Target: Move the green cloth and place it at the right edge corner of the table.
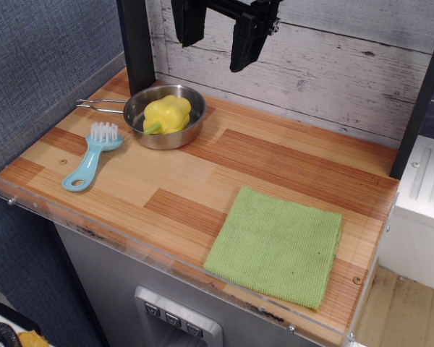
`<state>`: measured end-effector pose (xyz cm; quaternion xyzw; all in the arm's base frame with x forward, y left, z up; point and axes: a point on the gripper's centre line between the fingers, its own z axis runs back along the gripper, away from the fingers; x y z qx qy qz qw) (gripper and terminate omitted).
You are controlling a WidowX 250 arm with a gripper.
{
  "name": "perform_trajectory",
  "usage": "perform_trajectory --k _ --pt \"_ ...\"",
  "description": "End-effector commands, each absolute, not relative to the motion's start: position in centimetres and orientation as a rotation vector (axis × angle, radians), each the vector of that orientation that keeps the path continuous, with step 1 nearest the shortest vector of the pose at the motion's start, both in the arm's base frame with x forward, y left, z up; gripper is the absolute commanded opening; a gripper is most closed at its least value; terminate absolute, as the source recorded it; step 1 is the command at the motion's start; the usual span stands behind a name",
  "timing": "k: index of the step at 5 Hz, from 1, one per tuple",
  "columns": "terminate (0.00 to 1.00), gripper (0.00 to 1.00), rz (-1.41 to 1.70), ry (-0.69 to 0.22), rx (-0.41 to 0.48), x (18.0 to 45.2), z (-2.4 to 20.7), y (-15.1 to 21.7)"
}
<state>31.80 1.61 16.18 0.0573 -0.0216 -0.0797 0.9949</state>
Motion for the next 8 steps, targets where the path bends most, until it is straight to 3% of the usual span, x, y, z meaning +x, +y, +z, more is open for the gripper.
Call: perform_trajectory --k 1,4,5,8 --pt "0.00 1.00 -0.160 -0.043 0.115 31.8 16.2 1.6" --pt "0.00 1.00 -0.203 -0.042 0.068 27.0 11.6 -6.9" --pt "0.00 1.00 -0.195 -0.066 0.089 25.7 9.9 -8.8" --pt "0.00 1.00 -0.156 -0.137 0.180 24.6 7.5 -9.4"
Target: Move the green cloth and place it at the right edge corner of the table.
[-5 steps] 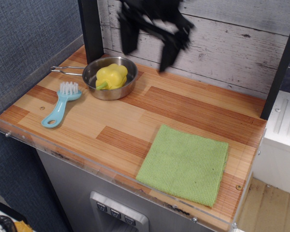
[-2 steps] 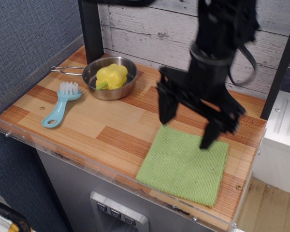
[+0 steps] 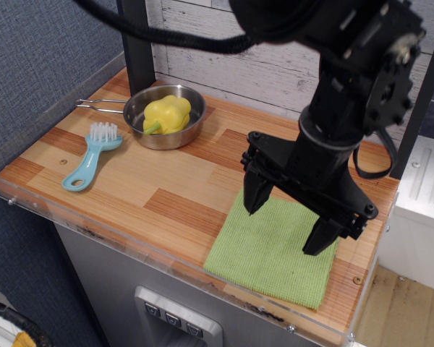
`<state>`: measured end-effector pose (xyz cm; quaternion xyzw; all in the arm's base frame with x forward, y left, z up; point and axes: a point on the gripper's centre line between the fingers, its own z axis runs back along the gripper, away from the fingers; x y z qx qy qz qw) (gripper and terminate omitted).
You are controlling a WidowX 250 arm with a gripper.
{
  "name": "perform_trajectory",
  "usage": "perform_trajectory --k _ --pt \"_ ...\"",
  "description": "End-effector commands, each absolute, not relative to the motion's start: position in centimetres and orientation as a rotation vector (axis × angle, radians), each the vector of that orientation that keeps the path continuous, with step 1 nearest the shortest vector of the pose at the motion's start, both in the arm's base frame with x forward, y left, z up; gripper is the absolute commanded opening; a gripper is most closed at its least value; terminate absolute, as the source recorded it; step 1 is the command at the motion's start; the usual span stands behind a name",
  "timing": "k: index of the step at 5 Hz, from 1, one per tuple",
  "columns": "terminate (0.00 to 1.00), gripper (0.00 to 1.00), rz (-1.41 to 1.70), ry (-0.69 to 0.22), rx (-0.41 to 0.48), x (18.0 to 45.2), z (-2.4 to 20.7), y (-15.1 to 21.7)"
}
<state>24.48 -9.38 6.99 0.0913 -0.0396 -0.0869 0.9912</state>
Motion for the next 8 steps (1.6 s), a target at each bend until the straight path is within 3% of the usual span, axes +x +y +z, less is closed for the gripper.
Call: perform_trajectory --k 1,5,6,8 --pt "0.00 1.00 -0.152 -0.150 0.159 24.5 6.6 -8.9" --pt "0.00 1.00 -0.262 -0.212 0.022 24.8 2.9 -7.7" --pt "0.00 1.00 -0.253 -0.191 -0.010 24.9 1.7 -7.4" --pt "0.00 1.00 -0.283 -0.062 -0.047 24.9 -1.2 -7.7"
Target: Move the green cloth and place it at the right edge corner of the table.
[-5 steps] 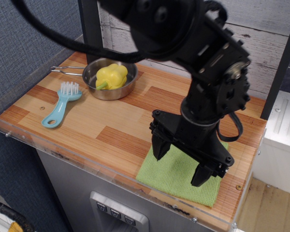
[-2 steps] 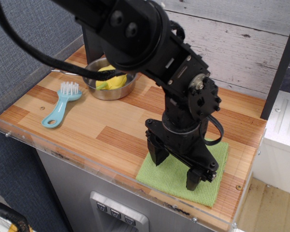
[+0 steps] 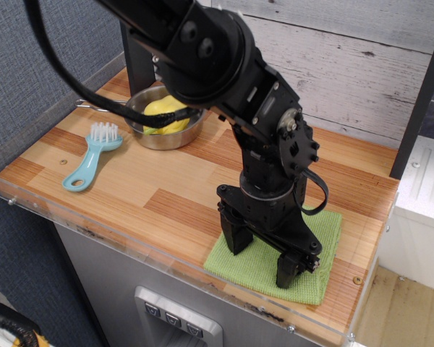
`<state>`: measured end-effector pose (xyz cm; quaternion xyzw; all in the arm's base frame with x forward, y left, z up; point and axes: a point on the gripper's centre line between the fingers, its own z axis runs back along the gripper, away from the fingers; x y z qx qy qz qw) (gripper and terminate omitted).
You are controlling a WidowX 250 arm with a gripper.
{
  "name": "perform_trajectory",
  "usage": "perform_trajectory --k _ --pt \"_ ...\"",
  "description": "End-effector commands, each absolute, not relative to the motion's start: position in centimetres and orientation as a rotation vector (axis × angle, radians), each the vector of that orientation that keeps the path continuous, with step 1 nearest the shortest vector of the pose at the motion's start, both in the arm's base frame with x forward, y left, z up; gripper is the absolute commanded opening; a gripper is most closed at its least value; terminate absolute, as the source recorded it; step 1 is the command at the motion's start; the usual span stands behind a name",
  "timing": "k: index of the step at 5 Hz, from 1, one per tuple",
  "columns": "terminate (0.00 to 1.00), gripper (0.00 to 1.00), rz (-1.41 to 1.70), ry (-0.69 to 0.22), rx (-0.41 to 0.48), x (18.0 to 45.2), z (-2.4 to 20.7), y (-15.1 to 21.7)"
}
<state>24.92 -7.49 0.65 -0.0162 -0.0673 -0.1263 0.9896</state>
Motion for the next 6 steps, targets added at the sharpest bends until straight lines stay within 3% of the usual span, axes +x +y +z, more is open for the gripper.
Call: perform_trajectory --k 1,3,6 --pt "0.00 1.00 -0.320 -0.025 -0.049 25.4 -1.9 -8.1" --pt "0.00 1.00 -0.385 -0.040 -0.007 29.9 -1.0 -6.7" --pt "0.00 1.00 -0.376 -0.019 0.053 35.3 -0.4 -1.4"
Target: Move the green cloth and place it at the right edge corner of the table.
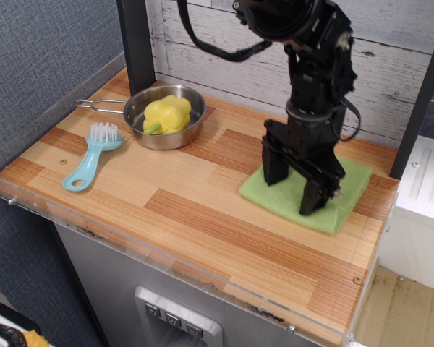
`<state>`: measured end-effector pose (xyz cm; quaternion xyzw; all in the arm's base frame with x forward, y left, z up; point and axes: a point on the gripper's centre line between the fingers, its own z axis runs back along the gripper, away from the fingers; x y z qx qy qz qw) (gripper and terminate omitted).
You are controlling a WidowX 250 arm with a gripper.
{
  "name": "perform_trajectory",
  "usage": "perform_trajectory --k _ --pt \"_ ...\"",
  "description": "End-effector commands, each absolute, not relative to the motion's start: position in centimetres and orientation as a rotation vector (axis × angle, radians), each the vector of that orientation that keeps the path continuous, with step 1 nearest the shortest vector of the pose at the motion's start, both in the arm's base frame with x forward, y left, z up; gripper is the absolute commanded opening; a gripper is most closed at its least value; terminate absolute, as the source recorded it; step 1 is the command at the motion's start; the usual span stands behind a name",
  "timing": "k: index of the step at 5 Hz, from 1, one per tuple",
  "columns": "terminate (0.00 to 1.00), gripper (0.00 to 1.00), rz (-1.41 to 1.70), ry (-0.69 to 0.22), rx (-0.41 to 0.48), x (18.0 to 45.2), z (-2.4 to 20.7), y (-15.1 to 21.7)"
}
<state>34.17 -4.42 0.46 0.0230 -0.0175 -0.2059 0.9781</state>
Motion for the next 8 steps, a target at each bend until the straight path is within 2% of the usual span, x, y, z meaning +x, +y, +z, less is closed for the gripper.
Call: perform_trajectory --k 1,3,5,6,7,8 --pt "0.00 1.00 -0.350 -0.044 0.019 36.3 -0.8 -1.3" --pt "0.00 1.00 -0.306 -0.093 -0.008 37.5 0.9 -2.1" --pt "0.00 1.00 -0.286 -0.183 0.030 39.5 8.3 -3.0" --pt "0.00 1.00 -0.289 -0.209 0.038 40.4 11.1 -3.3" --pt "0.00 1.00 -0.302 -0.236 0.045 40.3 14.1 -3.9" --pt "0.00 1.00 -0.324 -0.285 0.044 39.1 17.5 -4.8"
